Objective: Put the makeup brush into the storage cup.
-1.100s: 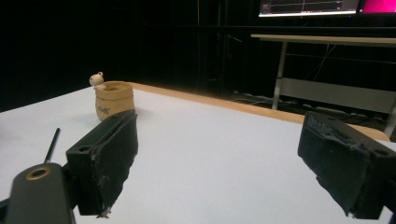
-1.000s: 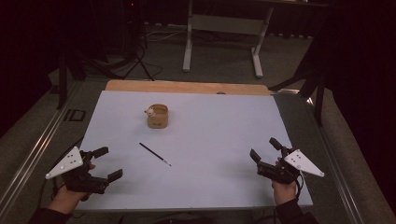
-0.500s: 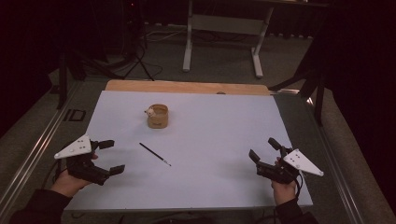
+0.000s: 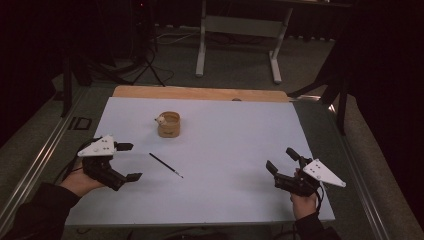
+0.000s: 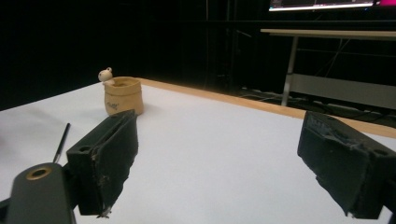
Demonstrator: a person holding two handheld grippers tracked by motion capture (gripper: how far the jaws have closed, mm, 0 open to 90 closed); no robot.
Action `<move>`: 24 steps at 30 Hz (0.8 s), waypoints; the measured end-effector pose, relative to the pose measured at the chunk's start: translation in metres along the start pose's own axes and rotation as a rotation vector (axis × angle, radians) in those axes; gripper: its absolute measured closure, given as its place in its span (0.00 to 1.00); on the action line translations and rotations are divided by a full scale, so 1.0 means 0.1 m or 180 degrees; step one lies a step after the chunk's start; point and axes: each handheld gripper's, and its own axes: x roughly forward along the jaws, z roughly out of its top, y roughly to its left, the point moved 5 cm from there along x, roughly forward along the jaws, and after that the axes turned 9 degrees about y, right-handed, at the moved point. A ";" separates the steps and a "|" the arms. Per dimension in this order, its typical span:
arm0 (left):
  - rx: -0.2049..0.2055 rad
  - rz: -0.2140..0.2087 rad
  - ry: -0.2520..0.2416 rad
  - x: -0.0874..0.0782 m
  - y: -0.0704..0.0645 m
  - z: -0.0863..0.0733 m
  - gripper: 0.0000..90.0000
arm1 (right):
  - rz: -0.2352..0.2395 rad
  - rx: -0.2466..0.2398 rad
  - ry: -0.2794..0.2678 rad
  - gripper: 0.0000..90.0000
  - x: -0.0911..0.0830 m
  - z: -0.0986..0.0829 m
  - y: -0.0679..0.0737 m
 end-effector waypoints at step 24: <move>0.0600 -0.0089 0.0620 0.21 0.26 0.37 0.02 | 0.0091 -0.0037 0.0017 0.14 0.03 0.00 0.03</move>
